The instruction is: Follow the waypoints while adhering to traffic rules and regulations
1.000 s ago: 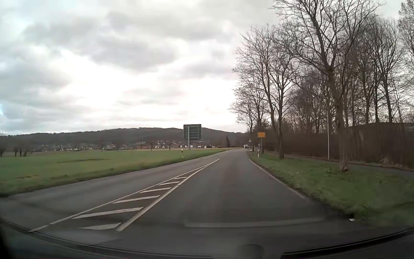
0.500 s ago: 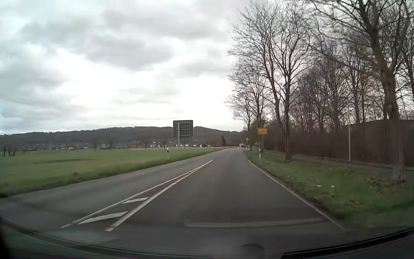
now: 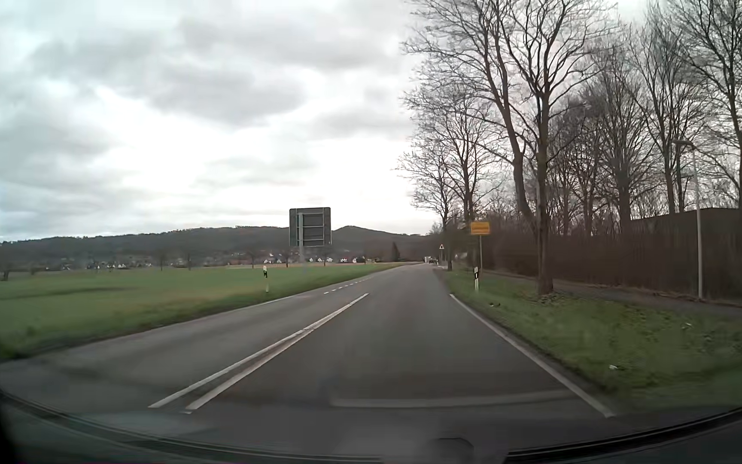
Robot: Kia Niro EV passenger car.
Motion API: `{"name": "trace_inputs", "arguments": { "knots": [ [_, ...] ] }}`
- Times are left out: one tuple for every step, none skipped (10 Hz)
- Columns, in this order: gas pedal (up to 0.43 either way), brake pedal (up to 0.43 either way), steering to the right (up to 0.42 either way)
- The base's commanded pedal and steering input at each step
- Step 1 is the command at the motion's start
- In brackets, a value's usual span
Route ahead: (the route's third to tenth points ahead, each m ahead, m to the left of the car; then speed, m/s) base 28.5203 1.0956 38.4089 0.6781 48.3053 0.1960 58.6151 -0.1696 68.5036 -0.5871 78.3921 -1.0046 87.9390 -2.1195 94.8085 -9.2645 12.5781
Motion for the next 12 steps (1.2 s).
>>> {"name": "trace_inputs", "arguments": {
  "knots": [
    [0.220,0.000,0.008],
    [0.220,0.000,0.004],
    [0.220,0.000,0.004],
    [0.209,0.000,0.004],
    [0.209,0.000,0.005],
    [0.209,0.000,0.005],
    [0.209,0.000,0.005],
    [0.209,0.000,0.005],
    [0.197,0.000,0.005],
    [0.197,0.000,0.005],
    [0.197,0.000,0.004],
    [0.189,0.000,0.004]
  ]
}}
